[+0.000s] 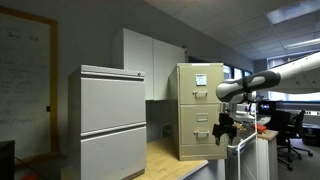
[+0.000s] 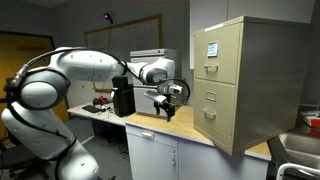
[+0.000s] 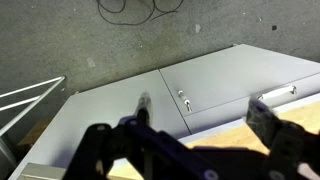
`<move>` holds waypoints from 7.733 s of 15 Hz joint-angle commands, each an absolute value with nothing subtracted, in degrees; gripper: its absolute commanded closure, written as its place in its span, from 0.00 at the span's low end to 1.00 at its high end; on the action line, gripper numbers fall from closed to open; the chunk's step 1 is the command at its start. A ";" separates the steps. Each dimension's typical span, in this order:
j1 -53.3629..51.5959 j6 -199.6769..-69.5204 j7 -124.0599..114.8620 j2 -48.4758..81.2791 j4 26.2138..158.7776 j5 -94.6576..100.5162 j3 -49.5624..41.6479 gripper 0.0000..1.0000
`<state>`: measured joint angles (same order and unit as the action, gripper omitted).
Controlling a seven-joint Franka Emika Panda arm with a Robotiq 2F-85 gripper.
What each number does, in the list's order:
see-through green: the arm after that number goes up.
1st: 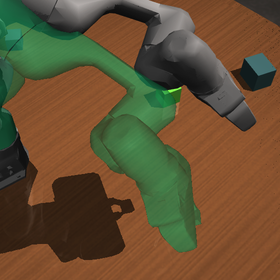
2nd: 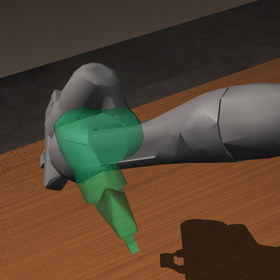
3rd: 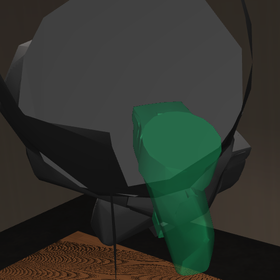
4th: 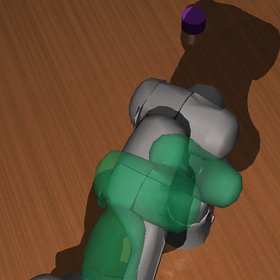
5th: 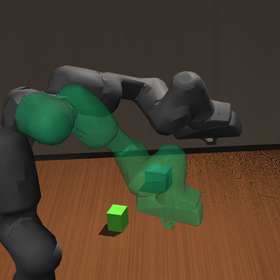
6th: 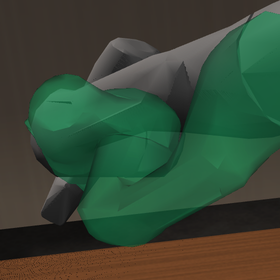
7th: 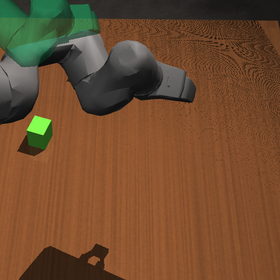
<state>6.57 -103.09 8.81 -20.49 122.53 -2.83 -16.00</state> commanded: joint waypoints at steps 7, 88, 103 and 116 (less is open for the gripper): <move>7.80 -103.05 9.18 -20.41 122.23 -3.24 -14.99 0.00; 21.38 -125.90 10.39 6.39 112.62 -38.61 -14.75 0.90; 18.47 -126.38 21.58 -14.98 139.56 -47.13 -18.73 0.93; 19.88 -124.41 21.88 -31.19 157.83 -45.52 -24.54 0.58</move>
